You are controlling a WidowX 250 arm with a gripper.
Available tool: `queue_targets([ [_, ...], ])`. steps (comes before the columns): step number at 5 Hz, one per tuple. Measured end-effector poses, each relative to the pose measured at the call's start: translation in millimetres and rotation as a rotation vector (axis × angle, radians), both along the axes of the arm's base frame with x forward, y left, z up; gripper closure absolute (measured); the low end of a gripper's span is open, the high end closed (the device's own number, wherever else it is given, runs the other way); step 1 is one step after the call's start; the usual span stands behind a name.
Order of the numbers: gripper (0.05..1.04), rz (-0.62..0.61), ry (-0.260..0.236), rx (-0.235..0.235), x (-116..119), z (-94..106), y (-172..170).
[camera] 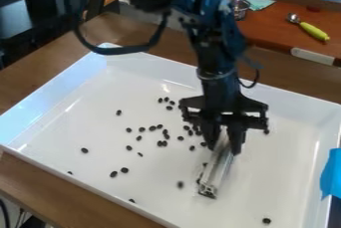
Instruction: Sweep into pile
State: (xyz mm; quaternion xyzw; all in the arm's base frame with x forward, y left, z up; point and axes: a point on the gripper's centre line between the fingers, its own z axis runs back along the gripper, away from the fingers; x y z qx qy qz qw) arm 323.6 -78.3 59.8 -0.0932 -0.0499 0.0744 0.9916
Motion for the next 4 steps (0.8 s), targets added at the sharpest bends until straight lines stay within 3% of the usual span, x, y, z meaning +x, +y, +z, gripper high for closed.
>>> queue_targets([
  [1, 0.718, 0.03, -0.009, 0.011, 1.0, -1.6, 31.8],
  [2, 0.718, 0.044, 0.019, 0.031, -0.4, -1.3, 66.0],
  [3, 0.718, 0.066, 0.069, 0.05, -9.8, -1.4, 100.8],
  [4, 0.718, 0.075, 0.165, 0.093, -23.9, 1.0, 136.9],
])
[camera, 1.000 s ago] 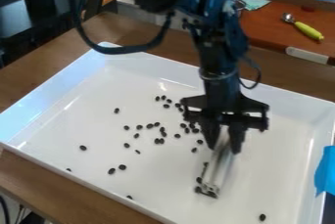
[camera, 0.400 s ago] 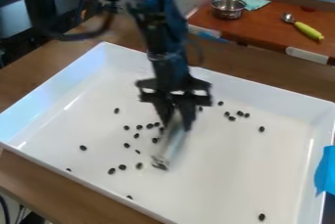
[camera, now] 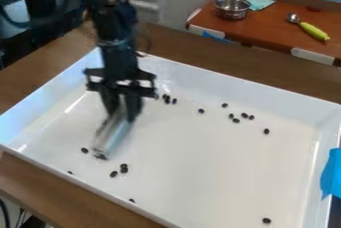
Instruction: Sweep into pile
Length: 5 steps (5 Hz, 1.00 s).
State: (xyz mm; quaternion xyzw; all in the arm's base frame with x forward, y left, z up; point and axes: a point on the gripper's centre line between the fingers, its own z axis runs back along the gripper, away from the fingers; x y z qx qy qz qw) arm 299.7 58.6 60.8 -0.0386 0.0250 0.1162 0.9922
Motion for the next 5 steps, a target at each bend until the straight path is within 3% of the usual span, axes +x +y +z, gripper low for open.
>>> queue_targets([
  [1, 0.718, 0.022, 0.05, 0.031, -13.3, 4.5, 33.7],
  [2, 0.718, 0.036, 0.029, 0.06, -18.1, 8.5, 58.0],
  [3, 0.718, 0.026, -0.045, 0.029, -17.8, 28.4, 59.4],
  [4, 0.718, 0.025, -0.123, -0.058, -12.0, 51.7, 34.8],
  [5, 0.718, -0.005, -0.148, -0.131, -1.9, 65.9, -18.1],
])
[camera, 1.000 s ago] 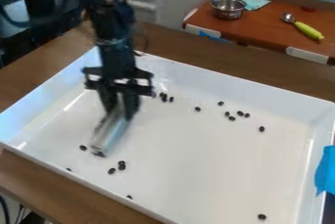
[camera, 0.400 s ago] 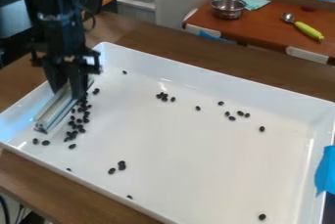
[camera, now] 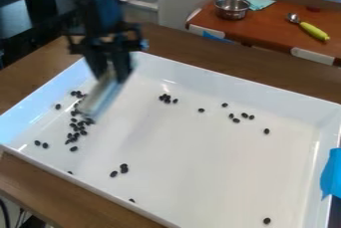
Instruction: Sweep into pile
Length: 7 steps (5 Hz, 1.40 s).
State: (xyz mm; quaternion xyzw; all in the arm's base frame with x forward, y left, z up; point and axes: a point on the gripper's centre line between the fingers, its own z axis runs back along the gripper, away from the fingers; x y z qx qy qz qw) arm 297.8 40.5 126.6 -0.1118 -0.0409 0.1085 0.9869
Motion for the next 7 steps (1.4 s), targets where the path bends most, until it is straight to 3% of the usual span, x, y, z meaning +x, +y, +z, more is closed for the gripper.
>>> queue_targets([
  [3, 0.718, 0.016, 0.091, -0.016, -12.8, -10.4, -139.6],
  [4, 0.718, 0.025, 0.09, -0.005, -16.0, -19.7, -181.0],
  [7, 0.718, 0.033, 0.08, 0.073, -14.4, -55.8, -208.3],
])
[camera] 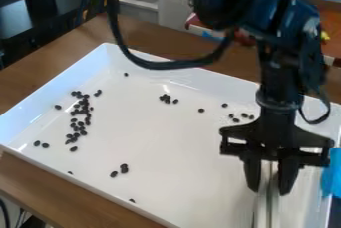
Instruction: Sweep into pile
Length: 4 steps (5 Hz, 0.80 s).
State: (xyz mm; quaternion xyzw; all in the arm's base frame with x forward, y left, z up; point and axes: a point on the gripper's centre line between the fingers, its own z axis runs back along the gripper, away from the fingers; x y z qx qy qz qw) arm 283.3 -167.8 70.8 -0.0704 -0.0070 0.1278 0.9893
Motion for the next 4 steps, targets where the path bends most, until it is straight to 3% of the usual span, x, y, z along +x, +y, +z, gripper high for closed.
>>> queue_targets([
  [1, 0.718, 0.012, 0.0, 0.0, 1.1, -3.4, -1.0],
  [3, 0.718, -0.029, -0.046, 0.014, 3.8, -6.3, -0.4],
  [4, 0.718, -0.037, -0.038, 0.037, 2.9, -7.3, 24.6],
])
